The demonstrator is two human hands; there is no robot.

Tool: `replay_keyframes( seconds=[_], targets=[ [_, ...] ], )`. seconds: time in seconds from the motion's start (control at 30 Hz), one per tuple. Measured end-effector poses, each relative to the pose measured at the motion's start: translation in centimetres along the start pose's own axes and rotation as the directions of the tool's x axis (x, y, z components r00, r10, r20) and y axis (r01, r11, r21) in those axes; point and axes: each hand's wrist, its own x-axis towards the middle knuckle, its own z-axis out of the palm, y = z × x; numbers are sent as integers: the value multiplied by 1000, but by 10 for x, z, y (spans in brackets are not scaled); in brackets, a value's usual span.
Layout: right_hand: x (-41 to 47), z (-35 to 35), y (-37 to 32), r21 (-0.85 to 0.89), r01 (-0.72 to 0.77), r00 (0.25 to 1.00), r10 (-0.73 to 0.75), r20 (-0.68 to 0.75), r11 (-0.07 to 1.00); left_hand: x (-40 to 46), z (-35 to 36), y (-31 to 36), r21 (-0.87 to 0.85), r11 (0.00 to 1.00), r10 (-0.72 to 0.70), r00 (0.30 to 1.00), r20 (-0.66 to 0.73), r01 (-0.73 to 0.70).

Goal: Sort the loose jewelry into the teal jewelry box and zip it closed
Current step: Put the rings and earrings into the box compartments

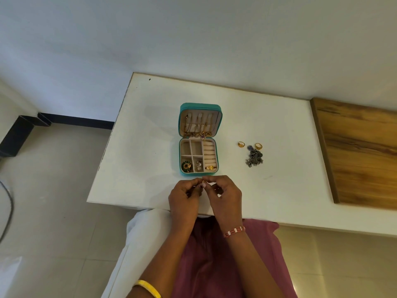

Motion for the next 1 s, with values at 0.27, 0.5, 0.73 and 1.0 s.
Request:
replay_keyframes(
  seconds=[0.27,0.5,0.73,1.0],
  targets=[
    [3,-2,4,12,-23,1000,23,-7,1000,0,1,2,-40,999,15,1000,27,-14],
    [6,-3,5,-2,6,1000,-6,-16,1000,2,-1,3,-116,993,-21,1000,21,24],
    [39,-13,-6,-140,122,991,-129,-42,983,5,-3,2,-349,922,-194,980,-34,171],
    [73,-16,-4,-352,201,972,-140,190,914,8,-2,1,-401,886,-259,966,-12,233]
  ],
)
